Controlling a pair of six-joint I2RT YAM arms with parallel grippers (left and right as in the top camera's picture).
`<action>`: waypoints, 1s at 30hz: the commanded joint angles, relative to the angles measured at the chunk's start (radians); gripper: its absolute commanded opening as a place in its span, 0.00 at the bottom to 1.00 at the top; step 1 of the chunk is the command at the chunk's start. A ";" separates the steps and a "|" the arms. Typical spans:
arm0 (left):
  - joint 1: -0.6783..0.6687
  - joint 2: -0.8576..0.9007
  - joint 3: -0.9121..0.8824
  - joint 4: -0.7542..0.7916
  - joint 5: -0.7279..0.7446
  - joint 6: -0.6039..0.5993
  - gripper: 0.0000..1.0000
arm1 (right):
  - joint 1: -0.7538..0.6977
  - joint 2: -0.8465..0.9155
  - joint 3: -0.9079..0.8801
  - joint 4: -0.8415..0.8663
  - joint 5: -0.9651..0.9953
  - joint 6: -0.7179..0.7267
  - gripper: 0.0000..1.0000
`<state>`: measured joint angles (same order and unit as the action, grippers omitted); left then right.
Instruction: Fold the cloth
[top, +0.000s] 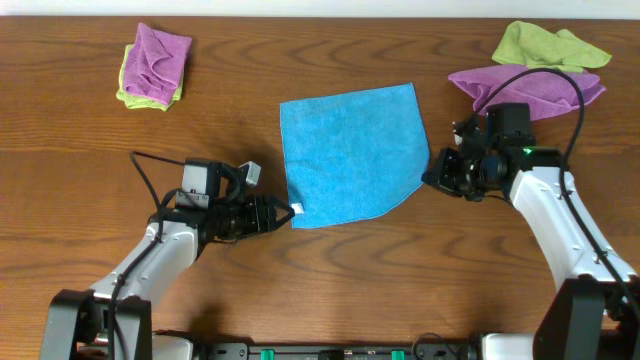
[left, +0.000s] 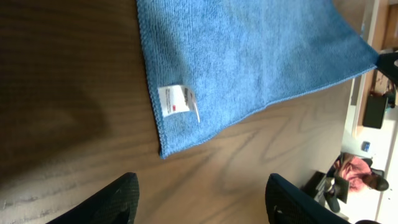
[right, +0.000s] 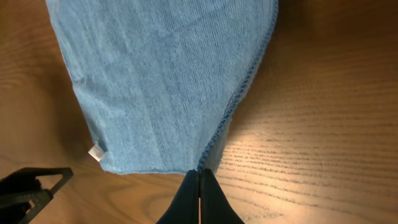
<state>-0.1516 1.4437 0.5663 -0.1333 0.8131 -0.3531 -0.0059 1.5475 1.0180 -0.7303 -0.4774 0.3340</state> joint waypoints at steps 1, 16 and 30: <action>-0.001 0.009 -0.040 0.053 0.019 0.016 0.66 | 0.006 0.003 0.000 -0.010 -0.002 0.014 0.02; -0.005 0.193 -0.046 0.175 0.127 0.040 0.64 | 0.006 0.003 0.000 -0.029 -0.002 0.014 0.02; -0.052 0.353 -0.046 0.272 0.126 0.003 0.47 | 0.006 0.003 0.000 -0.029 -0.002 0.014 0.02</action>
<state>-0.1860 1.7409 0.5396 0.1455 1.0245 -0.3435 -0.0059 1.5475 1.0180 -0.7589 -0.4774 0.3340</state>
